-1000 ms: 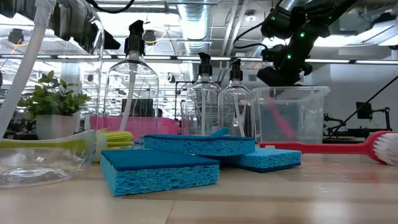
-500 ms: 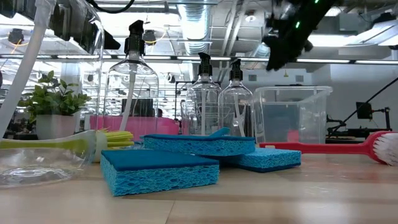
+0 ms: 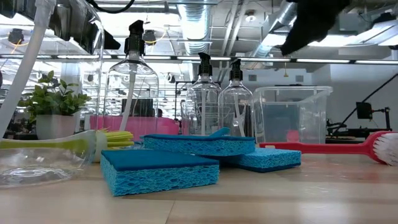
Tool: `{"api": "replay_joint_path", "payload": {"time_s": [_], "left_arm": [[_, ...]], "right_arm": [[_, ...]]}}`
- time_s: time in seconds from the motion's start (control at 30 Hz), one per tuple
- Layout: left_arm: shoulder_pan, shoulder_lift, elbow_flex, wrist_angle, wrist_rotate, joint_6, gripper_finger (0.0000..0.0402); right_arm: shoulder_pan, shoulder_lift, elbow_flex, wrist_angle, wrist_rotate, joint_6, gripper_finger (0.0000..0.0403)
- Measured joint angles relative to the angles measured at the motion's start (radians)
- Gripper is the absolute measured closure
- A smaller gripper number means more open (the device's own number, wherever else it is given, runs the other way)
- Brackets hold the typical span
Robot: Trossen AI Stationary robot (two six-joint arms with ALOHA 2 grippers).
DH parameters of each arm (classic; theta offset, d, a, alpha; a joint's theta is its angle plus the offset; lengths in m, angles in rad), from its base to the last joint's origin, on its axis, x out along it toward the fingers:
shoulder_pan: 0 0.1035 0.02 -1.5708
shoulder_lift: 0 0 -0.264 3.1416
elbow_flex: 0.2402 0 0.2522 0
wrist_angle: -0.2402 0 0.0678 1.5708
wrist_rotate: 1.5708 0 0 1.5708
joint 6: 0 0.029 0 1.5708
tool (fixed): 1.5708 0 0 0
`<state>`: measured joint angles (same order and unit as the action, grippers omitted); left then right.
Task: Pick & Place Kitchen Sink Supplies
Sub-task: Put the red dish brush into the right transparent bin
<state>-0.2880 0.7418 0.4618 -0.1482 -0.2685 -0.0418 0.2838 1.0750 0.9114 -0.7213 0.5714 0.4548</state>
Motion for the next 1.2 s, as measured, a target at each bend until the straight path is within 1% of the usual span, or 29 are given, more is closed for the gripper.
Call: {"api": "replay_joint_path", "payload": {"time_s": [0.17, 0.27, 0.4, 0.6, 0.73, 0.9, 1.03, 1.2], "left_arm": [[0.0, 0.0, 0.0, 0.001, 0.0, 0.0, 0.0253], [0.0, 0.0, 0.0, 0.003, 0.0, 0.0, 0.0253], [0.0, 0.0, 0.0, 0.007, 0.0, 0.0, 0.0253], [0.0, 0.0, 0.0, 0.011, 0.0, 0.0, 0.0253], [0.0, 0.0, 0.0, 0.014, 0.0, 0.0, 0.0253], [0.0, 0.0, 0.0, 0.014, 0.0, 0.0, 0.0253], [0.0, 0.0, 0.0, 0.015, 0.0, 0.0, 0.0253], [0.0, 0.0, 0.0, 0.015, 0.0, 0.0, 0.0253]], "right_arm": [[0.098, 0.154, -0.006, 0.001, 0.001, 0.105, 0.0198], [0.132, 0.25, -0.006, 0.002, -0.024, 0.147, 0.0176], [0.142, 0.365, -0.003, 0.003, -0.076, 0.181, 0.016], [0.125, 0.492, 0.027, 0.003, -0.197, 0.194, 0.0158], [0.109, 0.555, 0.047, 0.006, -0.255, 0.194, 0.0158], [0.089, 0.617, 0.046, -0.007, -0.286, 0.191, 0.0158], [0.08, 0.642, 0.05, -0.004, -0.299, 0.162, 0.0158], [0.08, 0.636, 0.048, -0.002, -0.313, 0.15, 0.0163]]}}
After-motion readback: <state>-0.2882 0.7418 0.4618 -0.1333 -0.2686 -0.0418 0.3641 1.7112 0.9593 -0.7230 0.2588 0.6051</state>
